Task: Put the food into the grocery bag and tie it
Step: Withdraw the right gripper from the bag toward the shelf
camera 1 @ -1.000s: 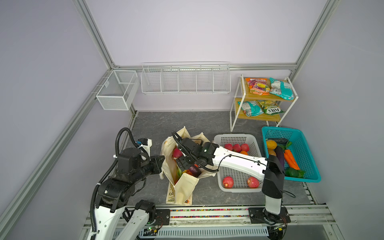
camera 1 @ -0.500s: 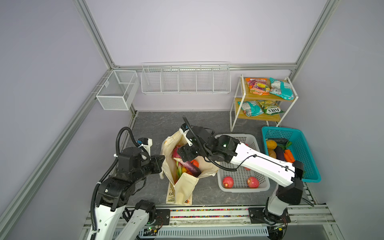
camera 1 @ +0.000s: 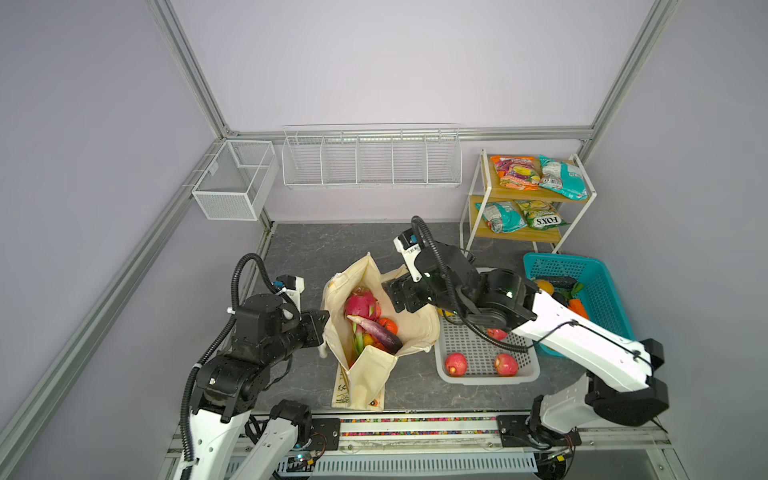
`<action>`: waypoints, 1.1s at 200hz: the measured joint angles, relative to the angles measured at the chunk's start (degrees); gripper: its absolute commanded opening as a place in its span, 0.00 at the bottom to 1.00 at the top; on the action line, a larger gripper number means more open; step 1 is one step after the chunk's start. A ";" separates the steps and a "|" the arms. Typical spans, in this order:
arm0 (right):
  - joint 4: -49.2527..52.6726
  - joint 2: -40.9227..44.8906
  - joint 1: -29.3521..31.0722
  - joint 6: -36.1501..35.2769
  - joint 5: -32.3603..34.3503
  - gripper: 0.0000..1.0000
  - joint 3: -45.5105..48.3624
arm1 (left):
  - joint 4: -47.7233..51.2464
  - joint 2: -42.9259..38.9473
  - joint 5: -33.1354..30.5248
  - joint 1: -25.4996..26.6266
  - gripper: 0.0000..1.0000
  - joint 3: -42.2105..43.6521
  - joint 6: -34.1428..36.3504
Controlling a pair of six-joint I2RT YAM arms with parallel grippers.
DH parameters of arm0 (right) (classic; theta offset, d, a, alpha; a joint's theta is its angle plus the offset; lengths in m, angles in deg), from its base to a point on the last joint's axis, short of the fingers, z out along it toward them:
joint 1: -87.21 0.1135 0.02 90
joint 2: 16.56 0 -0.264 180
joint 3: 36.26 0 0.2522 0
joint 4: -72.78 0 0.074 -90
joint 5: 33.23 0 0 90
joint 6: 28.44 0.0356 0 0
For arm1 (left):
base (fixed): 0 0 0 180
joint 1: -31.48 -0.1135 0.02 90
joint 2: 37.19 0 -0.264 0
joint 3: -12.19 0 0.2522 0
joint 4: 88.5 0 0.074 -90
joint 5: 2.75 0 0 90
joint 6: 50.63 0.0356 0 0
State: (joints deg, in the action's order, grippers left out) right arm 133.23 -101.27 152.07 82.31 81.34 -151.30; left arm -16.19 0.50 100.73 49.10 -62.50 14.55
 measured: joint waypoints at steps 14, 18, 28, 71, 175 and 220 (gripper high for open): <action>0.68 3.04 -1.36 0.02 0.87 0.88 2.40 | -0.02 0.00 0.00 0.00 0.00 0.00 0.00; 0.85 3.89 -1.88 0.07 1.05 0.88 3.23 | -0.02 0.00 0.00 0.00 0.00 0.00 0.00; 1.22 6.01 -3.32 0.22 1.27 0.88 5.35 | -0.02 0.00 0.00 0.00 0.00 0.00 0.00; 3.93 14.58 -9.90 0.46 1.31 0.88 13.66 | 0.02 -0.17 -0.11 0.00 0.00 0.00 0.00; 7.06 18.97 -34.29 -1.05 -2.47 0.90 9.11 | 0.02 -0.68 -0.20 0.00 0.00 -0.04 0.26; 5.75 15.67 -47.52 -0.02 -6.38 0.94 2.69 | -0.68 0.50 -0.17 0.00 0.00 -0.33 1.60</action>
State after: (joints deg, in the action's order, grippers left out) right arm 138.98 -85.60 104.55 82.29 74.96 -148.61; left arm -16.87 1.01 100.55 49.10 -62.83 16.14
